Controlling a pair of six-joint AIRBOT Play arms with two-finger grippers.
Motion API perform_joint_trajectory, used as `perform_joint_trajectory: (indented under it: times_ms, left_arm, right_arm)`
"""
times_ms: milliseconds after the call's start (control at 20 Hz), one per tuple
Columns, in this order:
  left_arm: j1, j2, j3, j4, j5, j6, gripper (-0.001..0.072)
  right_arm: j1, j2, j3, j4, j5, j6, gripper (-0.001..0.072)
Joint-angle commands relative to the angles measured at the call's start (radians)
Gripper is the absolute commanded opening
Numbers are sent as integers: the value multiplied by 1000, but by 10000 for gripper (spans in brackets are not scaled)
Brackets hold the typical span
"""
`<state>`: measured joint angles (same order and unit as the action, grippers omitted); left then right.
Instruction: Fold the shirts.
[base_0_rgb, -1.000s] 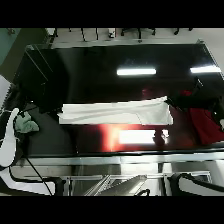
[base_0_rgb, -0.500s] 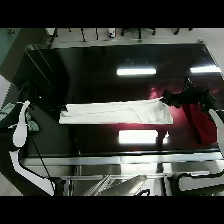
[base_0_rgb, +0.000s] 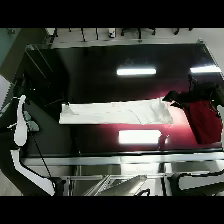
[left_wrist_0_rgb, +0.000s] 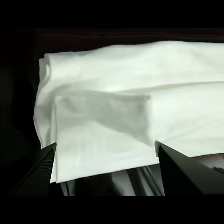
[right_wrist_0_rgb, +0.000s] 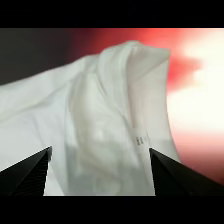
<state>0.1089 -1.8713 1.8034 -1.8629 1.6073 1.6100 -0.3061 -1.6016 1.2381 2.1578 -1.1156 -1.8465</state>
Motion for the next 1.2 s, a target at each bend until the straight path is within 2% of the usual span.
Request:
perform_joint_trajectory:
  times_ms: [0, 350, 500, 550, 600, 650, 700, 750, 800, 850, 900, 1150]
  left_arm:
    - [0, -1, 97, 0, 101, -39, 708]
    - [-26, 2, 181, -11, 148, -76, 708]
    - [-59, 5, 181, -102, 113, -73, 707]
    - [-72, 4, 181, -141, 95, -70, 706]
    - [-87, 4, 181, -184, 74, -65, 694]
    - [-103, 4, 181, -221, 50, -61, 489]
    - [-122, 4, 181, -251, 29, -46, 265]
    - [-147, 4, 181, -262, 6, -36, 105]
    - [-174, 4, 181, -260, -12, -34, 99]
    - [-204, 3, 181, -259, -30, -29, 51]
    - [-229, 3, 181, -260, -48, -24, 17]
    - [-377, -5, 164, -257, -196, -21, 16]
  right_arm:
    - [-10, -38, 10, -68, -65, -17, 706]
    - [-12, -121, 10, -90, -58, -17, 705]
    - [-10, -143, 10, -87, -60, -17, 704]
    - [-9, -149, 10, -68, -68, -30, 676]
    - [-8, -159, 10, -22, -84, -75, 513]
    - [-8, -171, 10, 31, -103, -119, 373]
    - [-8, -186, 10, 82, -116, -146, 329]
    - [-8, -201, 10, 115, -119, -156, 217]
    - [-8, -214, 10, 137, -119, -175, 134]
    - [-8, -224, 10, 151, -119, -176, 61]
    - [-8, -229, 10, 160, -118, -196, 20]
    - [-22, -179, 17, 199, -130, -200, 18]
